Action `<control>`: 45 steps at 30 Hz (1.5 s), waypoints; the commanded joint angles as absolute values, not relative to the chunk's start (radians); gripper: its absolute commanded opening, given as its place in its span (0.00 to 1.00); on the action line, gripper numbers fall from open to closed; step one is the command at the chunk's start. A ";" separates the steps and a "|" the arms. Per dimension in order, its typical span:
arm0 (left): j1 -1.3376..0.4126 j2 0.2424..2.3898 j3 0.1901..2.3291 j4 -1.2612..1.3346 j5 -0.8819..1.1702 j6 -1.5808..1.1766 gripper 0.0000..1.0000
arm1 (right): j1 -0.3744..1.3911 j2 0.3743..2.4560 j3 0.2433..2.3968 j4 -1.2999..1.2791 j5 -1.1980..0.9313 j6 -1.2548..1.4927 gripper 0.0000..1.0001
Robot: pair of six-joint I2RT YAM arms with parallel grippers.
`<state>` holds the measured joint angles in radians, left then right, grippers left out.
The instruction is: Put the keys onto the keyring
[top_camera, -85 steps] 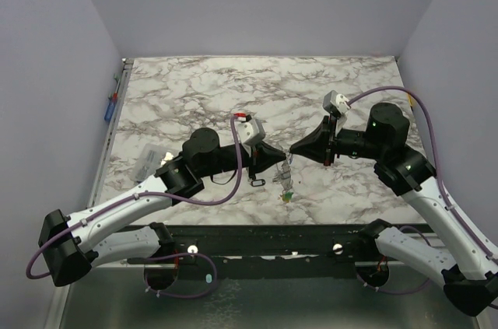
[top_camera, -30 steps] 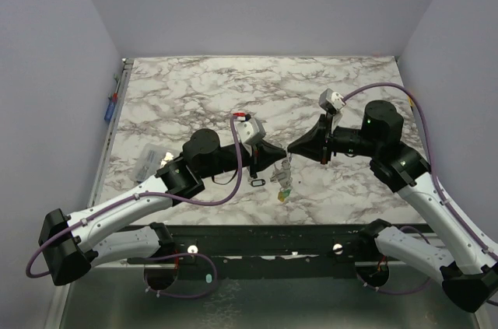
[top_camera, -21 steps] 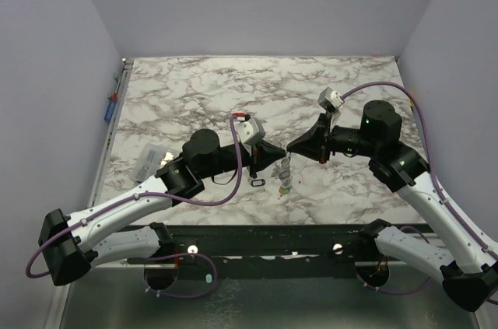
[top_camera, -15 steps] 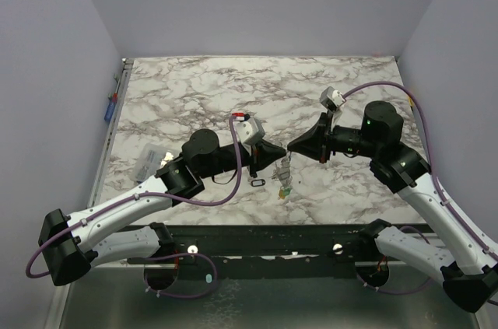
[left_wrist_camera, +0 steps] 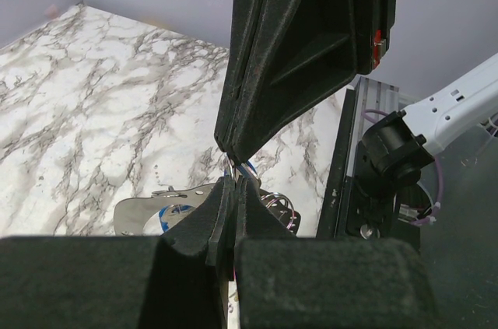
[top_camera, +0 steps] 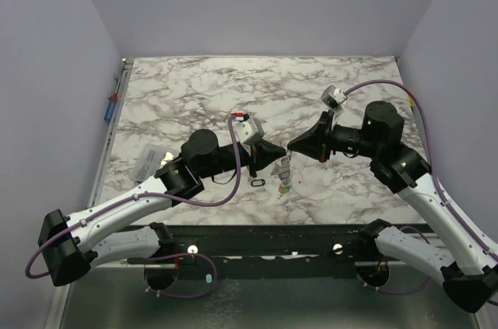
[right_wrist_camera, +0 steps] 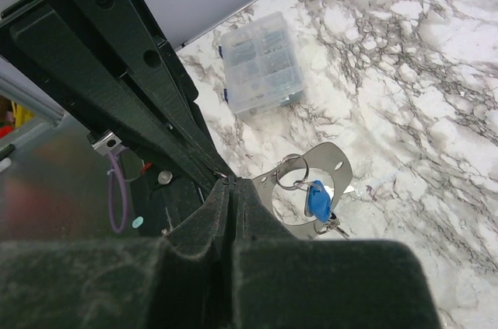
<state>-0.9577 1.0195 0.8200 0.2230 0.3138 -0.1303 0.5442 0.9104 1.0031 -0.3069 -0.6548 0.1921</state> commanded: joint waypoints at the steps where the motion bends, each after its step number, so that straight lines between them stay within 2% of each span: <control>1: -0.968 0.983 0.815 0.285 0.359 -0.125 0.00 | 0.541 0.901 1.023 -0.268 -0.575 0.208 0.01; 20: -0.969 0.964 0.805 0.285 0.368 -0.115 0.00 | 0.541 0.896 0.996 -0.232 -0.575 0.246 0.01; 29: -0.969 0.938 0.782 0.298 0.189 -0.092 0.00 | 0.540 0.887 1.023 -0.283 -0.640 0.235 0.00; 39: -0.976 0.917 0.703 0.433 0.219 -0.053 0.00 | 0.541 0.902 1.018 -0.180 -0.709 0.462 0.01; 45: -0.979 0.937 0.707 0.453 0.223 -0.056 0.00 | 0.541 0.920 1.011 -0.150 -0.704 0.499 0.01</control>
